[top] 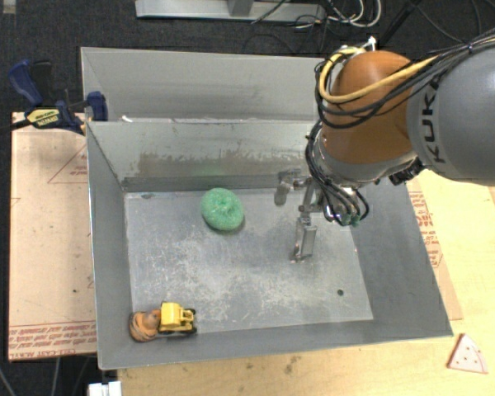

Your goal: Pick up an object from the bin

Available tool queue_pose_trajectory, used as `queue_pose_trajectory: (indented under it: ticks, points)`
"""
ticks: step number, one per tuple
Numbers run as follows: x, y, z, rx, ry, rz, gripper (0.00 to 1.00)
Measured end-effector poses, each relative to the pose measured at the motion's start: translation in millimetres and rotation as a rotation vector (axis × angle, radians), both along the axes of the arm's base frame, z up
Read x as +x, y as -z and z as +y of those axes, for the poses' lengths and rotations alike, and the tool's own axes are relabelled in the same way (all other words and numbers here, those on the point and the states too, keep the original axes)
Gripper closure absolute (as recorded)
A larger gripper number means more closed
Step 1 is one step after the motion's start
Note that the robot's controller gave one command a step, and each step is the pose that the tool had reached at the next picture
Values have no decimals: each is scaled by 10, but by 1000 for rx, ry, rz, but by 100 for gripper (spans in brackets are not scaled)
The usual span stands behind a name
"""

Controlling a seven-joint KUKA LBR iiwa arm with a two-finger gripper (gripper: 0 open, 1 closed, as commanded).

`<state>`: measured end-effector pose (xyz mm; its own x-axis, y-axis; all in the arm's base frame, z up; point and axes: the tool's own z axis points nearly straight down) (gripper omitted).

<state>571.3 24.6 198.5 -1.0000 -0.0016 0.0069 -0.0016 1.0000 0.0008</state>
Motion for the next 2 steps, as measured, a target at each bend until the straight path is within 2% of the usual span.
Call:
queue_pose_trajectory:
  ticks: [1,2]
  points:
    - [16,-47,-1,0,1,-8,0]
    - [446,269,637,1,26,-15,0]
